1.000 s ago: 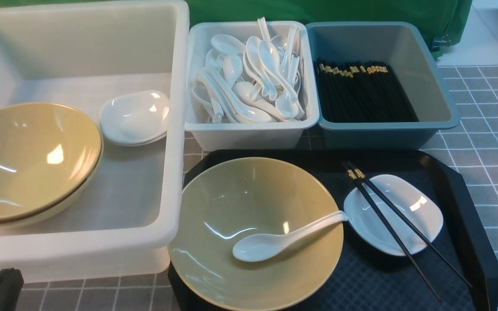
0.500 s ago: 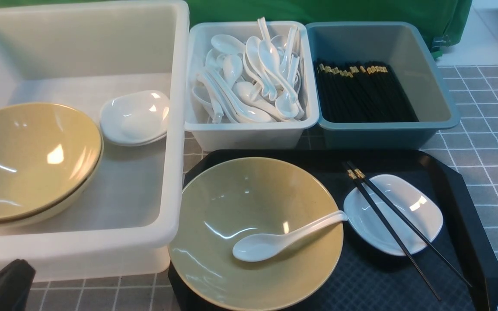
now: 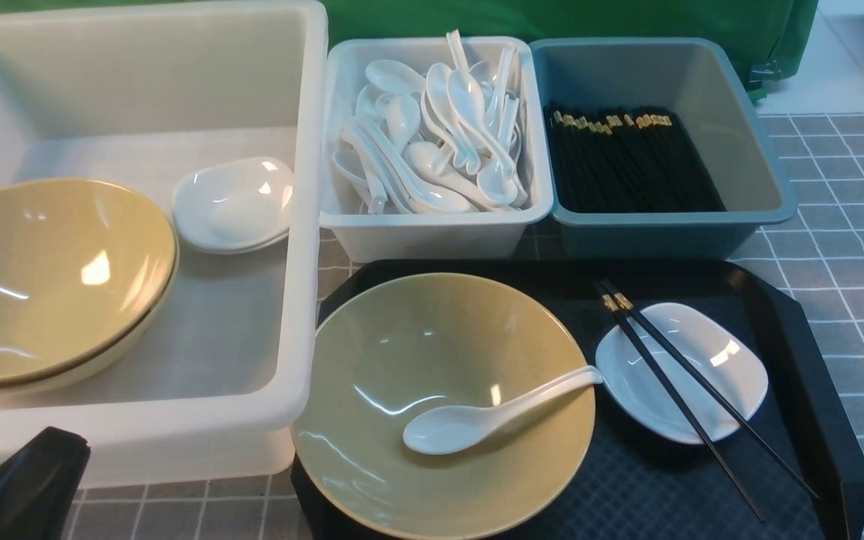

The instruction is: On grey table put chopsticks spoon bowls plates into blue grey white boxes.

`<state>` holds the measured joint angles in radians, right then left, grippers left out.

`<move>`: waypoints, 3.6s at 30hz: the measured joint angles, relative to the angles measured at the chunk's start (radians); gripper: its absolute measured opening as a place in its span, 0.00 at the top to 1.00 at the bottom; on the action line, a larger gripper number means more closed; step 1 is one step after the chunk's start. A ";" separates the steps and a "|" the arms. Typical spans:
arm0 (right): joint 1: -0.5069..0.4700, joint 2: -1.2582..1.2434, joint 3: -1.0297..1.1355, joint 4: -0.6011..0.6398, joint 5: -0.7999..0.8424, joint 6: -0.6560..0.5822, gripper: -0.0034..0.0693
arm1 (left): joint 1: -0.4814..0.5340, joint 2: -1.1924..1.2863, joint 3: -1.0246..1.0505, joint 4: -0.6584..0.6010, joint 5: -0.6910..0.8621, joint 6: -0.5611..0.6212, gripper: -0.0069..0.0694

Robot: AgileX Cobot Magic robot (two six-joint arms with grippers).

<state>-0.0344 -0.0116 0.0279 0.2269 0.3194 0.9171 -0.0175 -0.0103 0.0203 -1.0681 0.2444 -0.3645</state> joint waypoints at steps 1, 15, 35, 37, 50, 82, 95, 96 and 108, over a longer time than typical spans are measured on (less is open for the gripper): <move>0.007 0.000 0.000 0.019 0.000 -0.057 0.63 | 0.000 0.000 -0.030 0.004 0.030 0.067 0.92; 0.183 0.541 -0.652 0.057 0.518 -1.012 0.91 | 0.006 0.518 -0.724 0.681 0.632 0.509 0.92; 0.389 1.324 -1.082 -0.172 0.717 -1.204 0.88 | -0.578 1.256 -1.230 0.971 0.952 0.559 0.92; 0.399 1.370 -1.100 -0.172 0.695 -1.199 0.85 | -0.632 1.308 -1.273 0.985 0.943 0.558 0.92; 0.403 1.620 -1.160 -0.178 0.587 -1.157 0.15 | -0.730 1.361 -1.311 1.005 0.902 0.558 0.92; 0.403 1.821 -1.227 -0.220 0.573 -1.098 0.73 | -0.726 1.361 -1.311 1.132 0.717 0.558 0.92; 0.389 1.643 -1.363 -0.221 0.591 -1.097 0.73 | -0.490 1.485 -1.312 0.859 0.615 0.764 0.92; 0.378 1.647 -1.410 -0.227 0.569 -1.097 0.73 | -0.490 1.509 -1.320 0.814 0.571 0.818 0.92; 0.263 1.882 -1.856 -0.227 0.342 -0.985 0.73 | -0.490 1.761 -1.705 0.645 0.429 0.953 0.92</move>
<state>0.2290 1.8706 -1.8286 0.0000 0.6615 -0.0681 -0.5072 1.7510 -1.6845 -0.4230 0.6731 0.5887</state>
